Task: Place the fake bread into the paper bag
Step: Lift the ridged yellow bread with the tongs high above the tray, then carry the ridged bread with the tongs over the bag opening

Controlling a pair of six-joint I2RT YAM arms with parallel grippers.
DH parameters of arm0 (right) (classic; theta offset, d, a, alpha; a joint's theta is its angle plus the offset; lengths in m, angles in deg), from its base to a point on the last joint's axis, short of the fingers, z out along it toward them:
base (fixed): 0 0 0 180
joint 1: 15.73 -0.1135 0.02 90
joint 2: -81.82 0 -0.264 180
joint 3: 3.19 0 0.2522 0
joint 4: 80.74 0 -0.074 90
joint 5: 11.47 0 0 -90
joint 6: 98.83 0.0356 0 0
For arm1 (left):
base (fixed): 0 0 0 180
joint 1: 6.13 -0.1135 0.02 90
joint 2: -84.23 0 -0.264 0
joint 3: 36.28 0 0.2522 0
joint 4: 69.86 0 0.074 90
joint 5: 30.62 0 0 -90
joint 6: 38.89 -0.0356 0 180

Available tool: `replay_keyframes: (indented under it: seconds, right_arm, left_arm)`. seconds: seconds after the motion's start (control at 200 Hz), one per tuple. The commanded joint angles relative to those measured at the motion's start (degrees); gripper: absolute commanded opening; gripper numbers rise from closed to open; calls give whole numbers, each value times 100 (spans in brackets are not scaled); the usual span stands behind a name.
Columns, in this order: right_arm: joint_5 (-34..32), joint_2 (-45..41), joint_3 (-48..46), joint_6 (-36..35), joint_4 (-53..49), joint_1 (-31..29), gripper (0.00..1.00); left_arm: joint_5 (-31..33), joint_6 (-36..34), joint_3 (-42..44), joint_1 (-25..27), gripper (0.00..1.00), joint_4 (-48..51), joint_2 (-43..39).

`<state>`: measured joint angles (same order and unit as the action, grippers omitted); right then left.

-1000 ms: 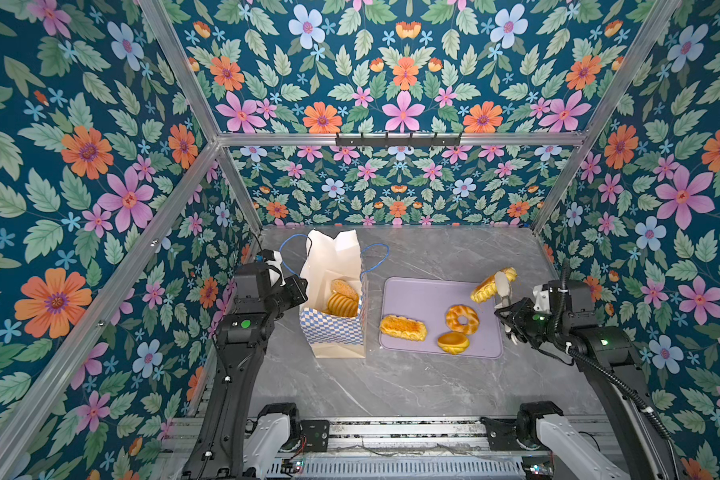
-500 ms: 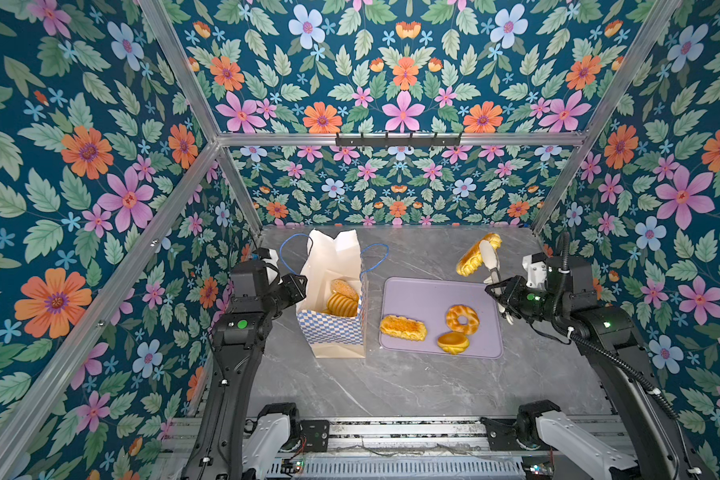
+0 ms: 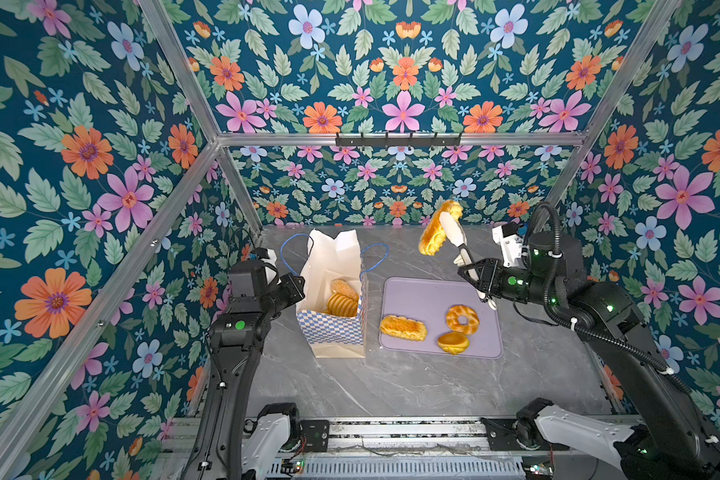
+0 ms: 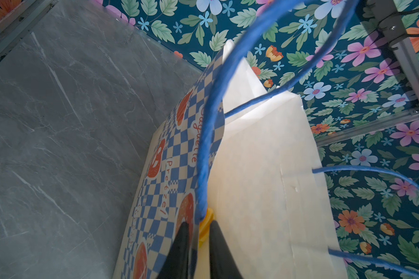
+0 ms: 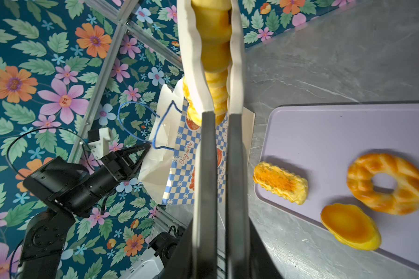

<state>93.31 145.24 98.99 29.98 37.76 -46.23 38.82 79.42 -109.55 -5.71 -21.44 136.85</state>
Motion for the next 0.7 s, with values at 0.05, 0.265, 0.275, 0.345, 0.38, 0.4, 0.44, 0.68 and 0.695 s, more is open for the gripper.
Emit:
replay_keyframes:
  seconds: [0.05, 0.265, 0.275, 0.345, 0.38, 0.4, 0.44, 0.68, 0.695]
  right_arm:
    - [-288, 223, 444, -321, 316, -455, 28]
    - [-485, 644, 1018, -675, 456, -1188, 28]
    - [-485, 669, 1041, -693, 465, -1211, 28]
    - [-485, 788, 1175, -780, 520, -1387, 29]
    - [-485, 854, 1243, -827, 551, -1473, 29]
    - [-485, 885, 1274, -851, 563, -1513, 29]
    - [-493, 981, 1357, -904, 562, -1611, 29]
    - [-517, 1533, 1850, -1111, 504, -2031, 29]
    - [-512, 1565, 1866, -1113, 496, -2042, 29]
  left_arm:
    - [55, -10, -2, 1, 12, 50, -16]
    - [56, -9, -9, 1, 10, 41, -48]
    - [66, -12, -9, 1, 10, 46, -50]
    - [72, -3, 11, 1, 10, 44, -67]
    - [73, -6, 18, 1, 10, 42, -68]
    - [76, -2, 26, 1, 10, 47, -74]
    - [84, -6, 40, 2, 10, 41, -77]
    - [95, 7, 79, 1, 10, 42, -103]
    - [101, 3, 79, 1, 10, 41, -103]
